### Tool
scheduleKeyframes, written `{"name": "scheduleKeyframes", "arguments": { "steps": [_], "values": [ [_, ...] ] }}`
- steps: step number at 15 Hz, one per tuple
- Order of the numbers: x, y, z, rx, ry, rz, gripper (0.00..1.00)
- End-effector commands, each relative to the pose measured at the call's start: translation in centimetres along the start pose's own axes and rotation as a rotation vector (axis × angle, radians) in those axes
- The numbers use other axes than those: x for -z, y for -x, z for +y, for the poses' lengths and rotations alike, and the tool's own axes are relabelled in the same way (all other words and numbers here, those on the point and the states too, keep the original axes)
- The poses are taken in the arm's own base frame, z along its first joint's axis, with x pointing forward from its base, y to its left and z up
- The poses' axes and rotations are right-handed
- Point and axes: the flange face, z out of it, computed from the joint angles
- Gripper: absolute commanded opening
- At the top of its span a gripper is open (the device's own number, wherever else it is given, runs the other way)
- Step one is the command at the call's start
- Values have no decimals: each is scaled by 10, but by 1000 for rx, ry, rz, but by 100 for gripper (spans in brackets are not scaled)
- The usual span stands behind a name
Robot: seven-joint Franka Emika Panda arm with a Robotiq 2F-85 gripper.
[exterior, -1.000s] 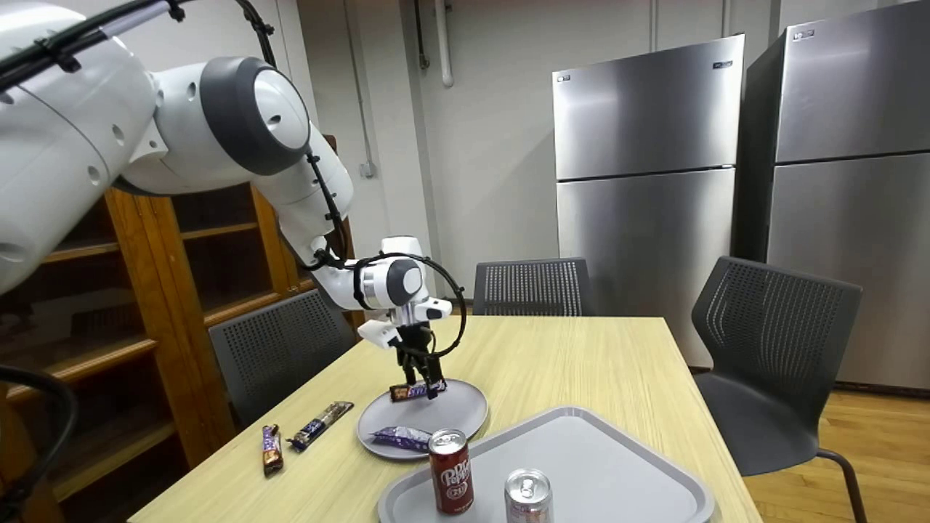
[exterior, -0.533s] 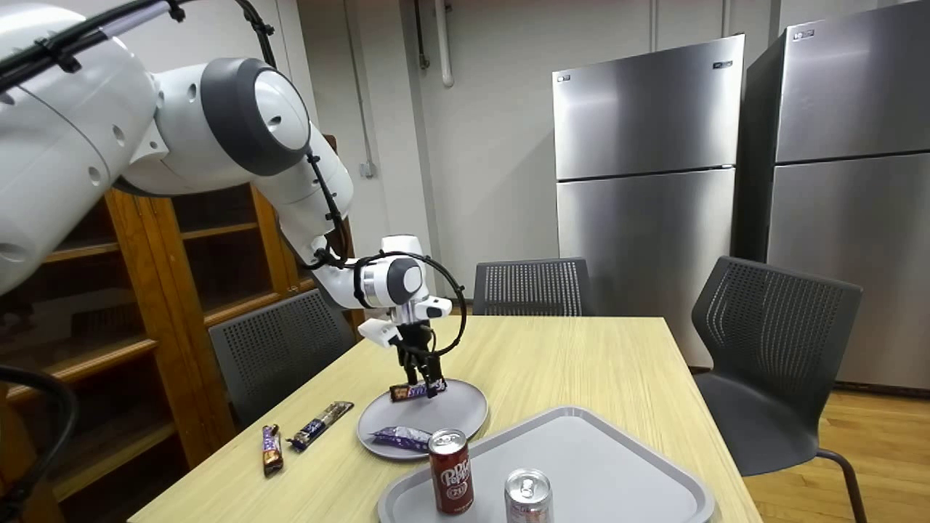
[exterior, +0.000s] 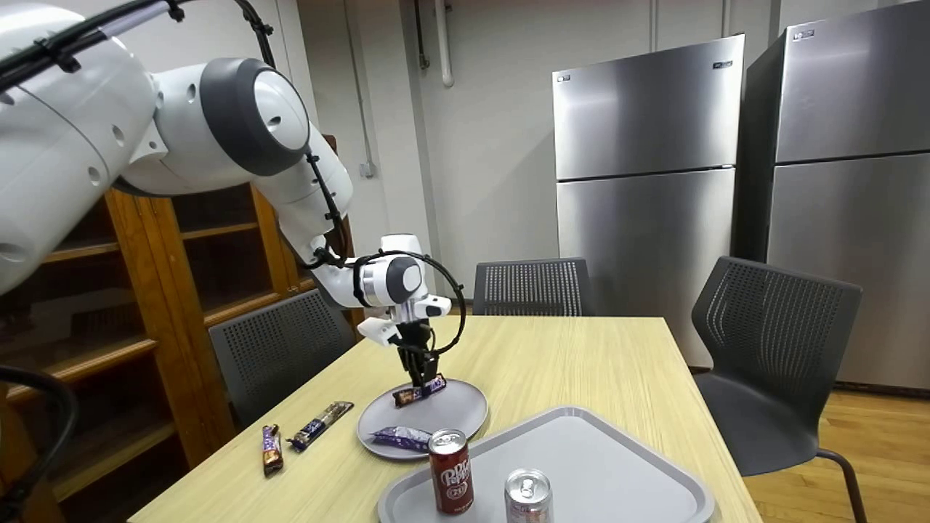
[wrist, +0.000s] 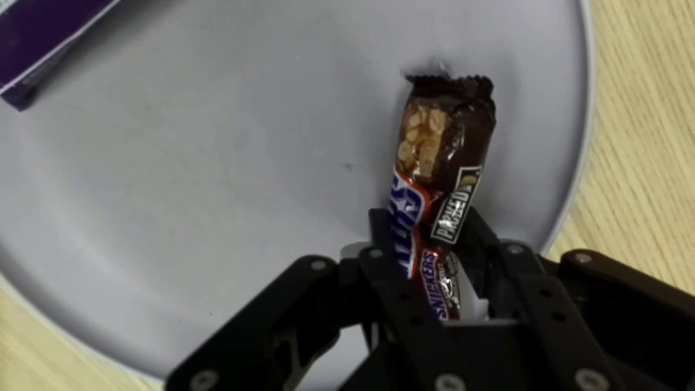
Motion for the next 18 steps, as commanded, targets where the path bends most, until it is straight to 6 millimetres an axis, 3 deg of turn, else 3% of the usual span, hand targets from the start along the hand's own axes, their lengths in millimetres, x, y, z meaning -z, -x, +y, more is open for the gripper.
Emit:
{"name": "scheduleKeyframes", "arguments": {
  "steps": [1,3,12,18],
  "values": [
    [4,-3,-3,0,10,-3,6],
    [12,-3,-3,2,3,5,1],
    [35,6,9,34,1,-3,3],
    [75,34,14,132,22,-30,3]
  ]
}}
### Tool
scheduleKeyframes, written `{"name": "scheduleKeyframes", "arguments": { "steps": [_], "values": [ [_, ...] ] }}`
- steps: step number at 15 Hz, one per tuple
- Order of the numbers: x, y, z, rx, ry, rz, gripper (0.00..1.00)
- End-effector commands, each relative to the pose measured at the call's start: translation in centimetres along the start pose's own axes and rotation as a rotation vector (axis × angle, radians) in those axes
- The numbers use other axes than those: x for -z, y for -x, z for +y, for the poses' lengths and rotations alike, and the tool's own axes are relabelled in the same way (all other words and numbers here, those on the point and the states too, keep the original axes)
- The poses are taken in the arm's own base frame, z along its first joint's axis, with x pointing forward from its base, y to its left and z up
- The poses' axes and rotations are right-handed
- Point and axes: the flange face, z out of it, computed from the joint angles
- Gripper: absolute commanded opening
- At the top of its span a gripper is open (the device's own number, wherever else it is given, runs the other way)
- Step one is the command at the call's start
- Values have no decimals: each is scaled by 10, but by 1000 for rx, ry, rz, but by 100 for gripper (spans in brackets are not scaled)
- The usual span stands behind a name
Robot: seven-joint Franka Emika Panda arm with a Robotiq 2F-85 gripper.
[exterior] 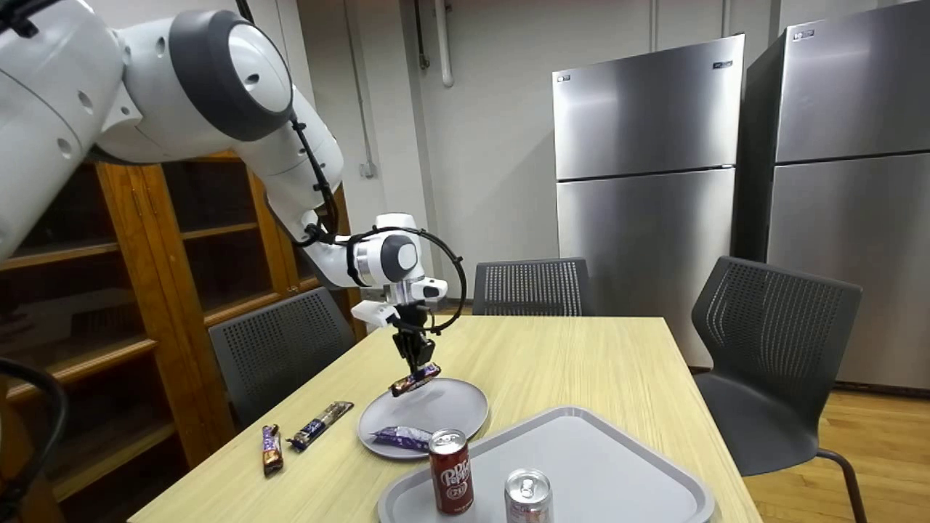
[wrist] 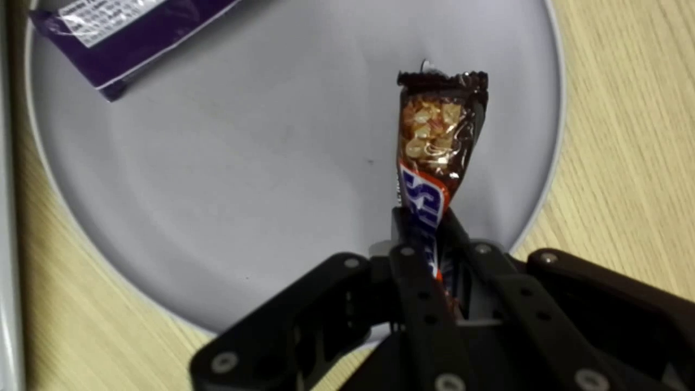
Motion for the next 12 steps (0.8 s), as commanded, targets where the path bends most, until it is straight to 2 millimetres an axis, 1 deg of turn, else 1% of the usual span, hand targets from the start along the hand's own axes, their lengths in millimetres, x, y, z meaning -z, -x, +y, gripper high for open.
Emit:
{"name": "scheduleKeyframes", "arguments": {
  "steps": [1,3,7,9,12],
  "values": [
    [39,34,3,79,18,-21,3],
    [53,52,-2,114,18,-22,3],
    [75,97,-19,191,29,-12,3],
    [75,118,-29,235,36,-10,3],
    [62,145,-40,285,50,-28,3]
  ]
}}
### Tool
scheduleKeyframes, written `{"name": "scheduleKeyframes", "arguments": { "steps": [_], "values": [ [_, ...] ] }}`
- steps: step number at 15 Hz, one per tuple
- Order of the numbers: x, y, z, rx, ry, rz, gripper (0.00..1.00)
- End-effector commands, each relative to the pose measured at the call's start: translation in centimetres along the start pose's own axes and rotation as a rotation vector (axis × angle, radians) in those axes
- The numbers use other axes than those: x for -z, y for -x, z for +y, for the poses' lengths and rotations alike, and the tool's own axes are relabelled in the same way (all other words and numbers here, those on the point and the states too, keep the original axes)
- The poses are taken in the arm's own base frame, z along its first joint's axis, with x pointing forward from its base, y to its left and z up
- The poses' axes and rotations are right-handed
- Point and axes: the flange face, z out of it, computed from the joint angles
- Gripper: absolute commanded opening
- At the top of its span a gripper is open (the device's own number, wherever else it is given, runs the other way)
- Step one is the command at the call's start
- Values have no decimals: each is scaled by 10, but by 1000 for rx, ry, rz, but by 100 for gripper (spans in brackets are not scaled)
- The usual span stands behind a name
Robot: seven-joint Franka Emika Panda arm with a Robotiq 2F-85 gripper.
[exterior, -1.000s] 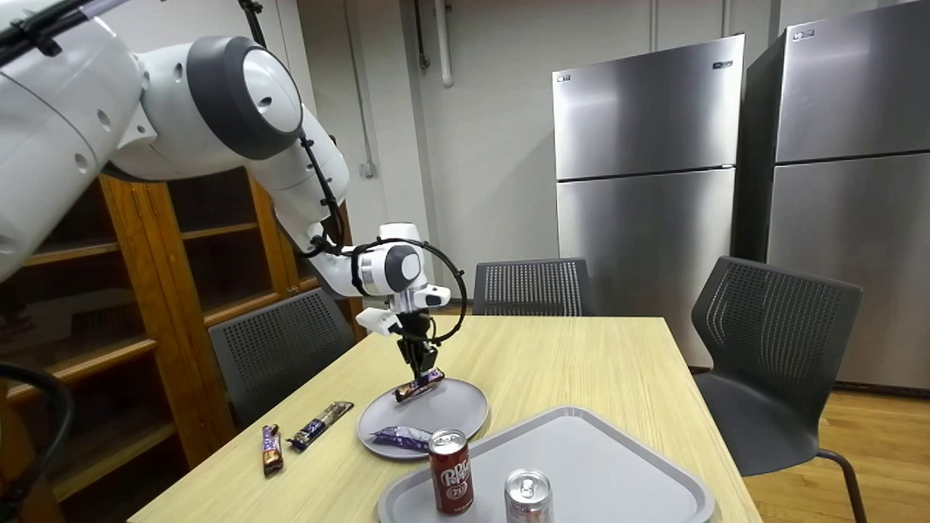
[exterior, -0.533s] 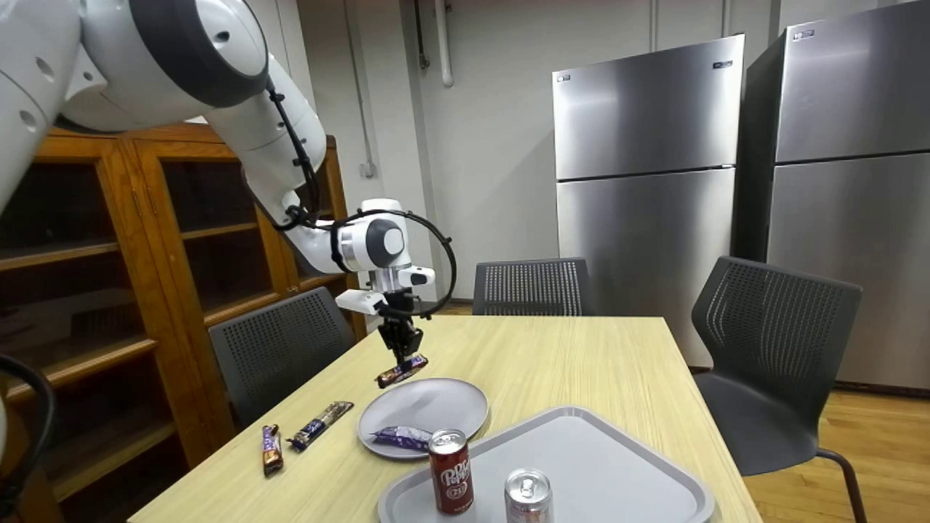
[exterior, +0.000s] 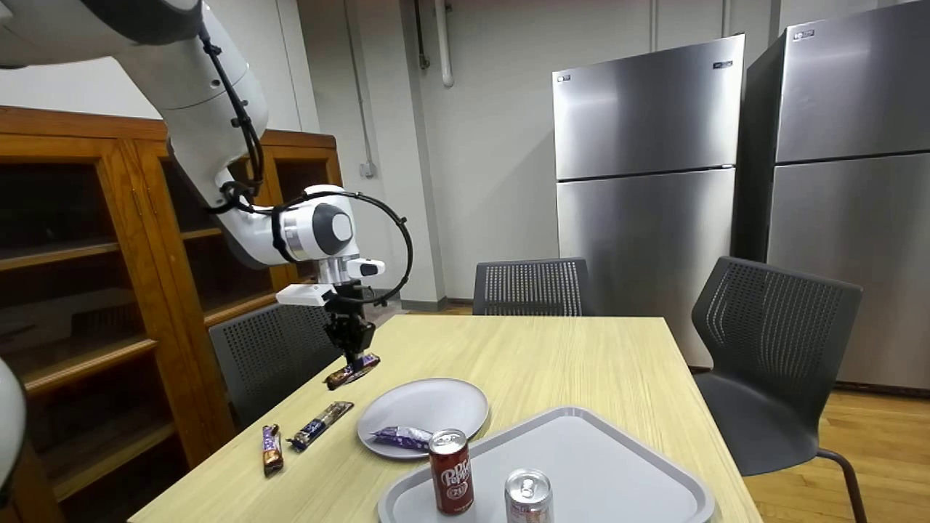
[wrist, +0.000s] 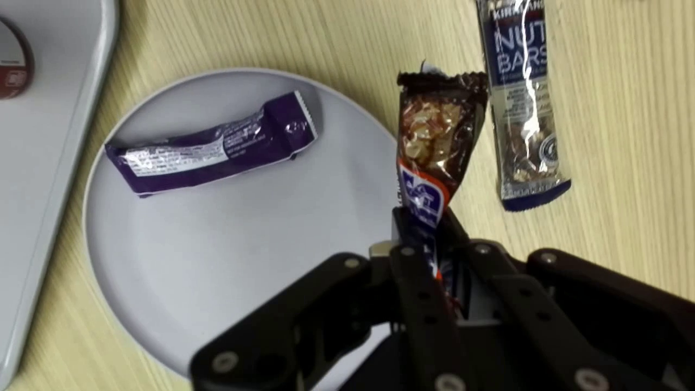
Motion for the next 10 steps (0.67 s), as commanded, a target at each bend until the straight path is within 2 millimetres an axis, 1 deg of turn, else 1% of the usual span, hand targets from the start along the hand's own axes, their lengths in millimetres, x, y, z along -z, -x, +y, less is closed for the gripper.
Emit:
{"name": "scheduleKeyframes", "arguments": {
  "steps": [1,3,6,10],
  "values": [
    [-9,33,-11,58,24,-17,3],
    [-22,44,-14,82,38,-30,3],
    [-40,62,-14,108,65,-53,3],
    [-54,82,-11,138,95,-64,3]
  ]
}}
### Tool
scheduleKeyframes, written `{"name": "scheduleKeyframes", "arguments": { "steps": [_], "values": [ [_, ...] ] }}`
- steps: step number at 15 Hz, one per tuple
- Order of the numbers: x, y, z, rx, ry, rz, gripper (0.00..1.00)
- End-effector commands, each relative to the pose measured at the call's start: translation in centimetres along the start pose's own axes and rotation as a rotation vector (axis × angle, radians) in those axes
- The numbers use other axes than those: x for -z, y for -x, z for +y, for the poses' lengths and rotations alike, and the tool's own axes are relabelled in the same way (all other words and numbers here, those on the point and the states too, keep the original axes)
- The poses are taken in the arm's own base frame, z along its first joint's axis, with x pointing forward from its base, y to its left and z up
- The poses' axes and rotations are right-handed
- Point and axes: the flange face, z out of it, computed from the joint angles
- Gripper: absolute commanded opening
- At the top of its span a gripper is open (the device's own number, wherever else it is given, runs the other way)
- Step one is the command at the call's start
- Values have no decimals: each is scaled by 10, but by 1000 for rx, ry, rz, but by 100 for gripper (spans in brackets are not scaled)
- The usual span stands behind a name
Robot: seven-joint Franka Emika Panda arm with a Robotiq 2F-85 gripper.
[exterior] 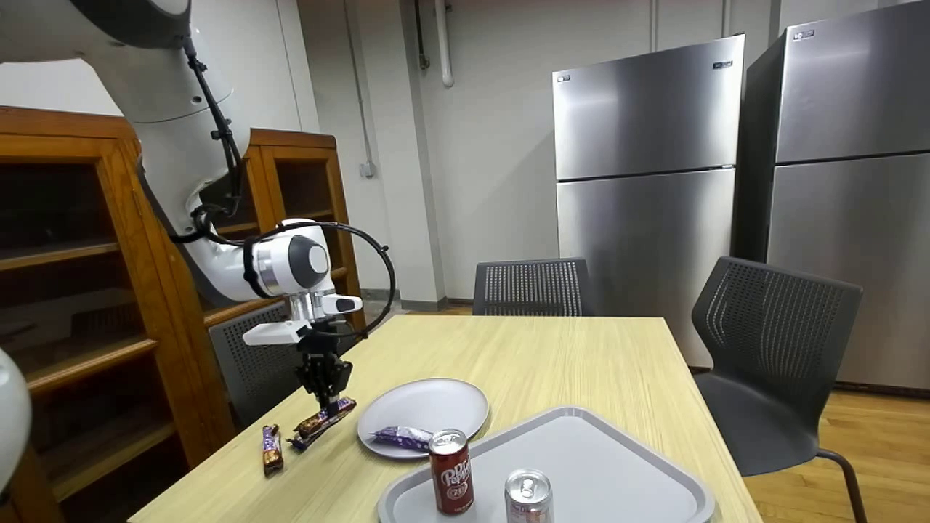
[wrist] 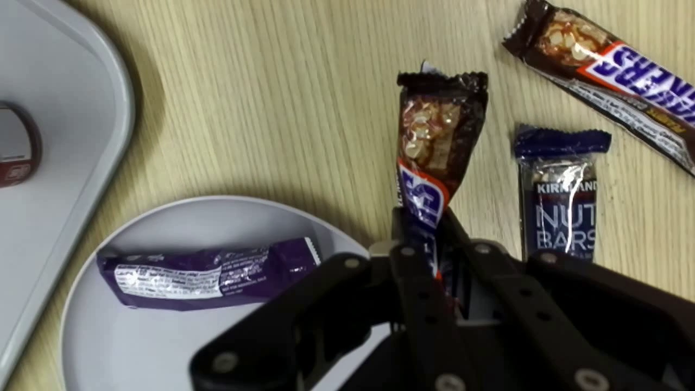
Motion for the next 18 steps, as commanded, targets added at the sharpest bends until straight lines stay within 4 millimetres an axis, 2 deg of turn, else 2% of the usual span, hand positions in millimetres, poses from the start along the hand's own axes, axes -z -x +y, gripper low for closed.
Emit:
{"name": "scheduleKeyframes", "arguments": {
  "steps": [1,11,18],
  "values": [
    [-3,22,-1,27,27,23,3],
    [-28,51,-16,85,50,-7,3],
    [-34,56,-26,97,55,-13,3]
  ]
}}
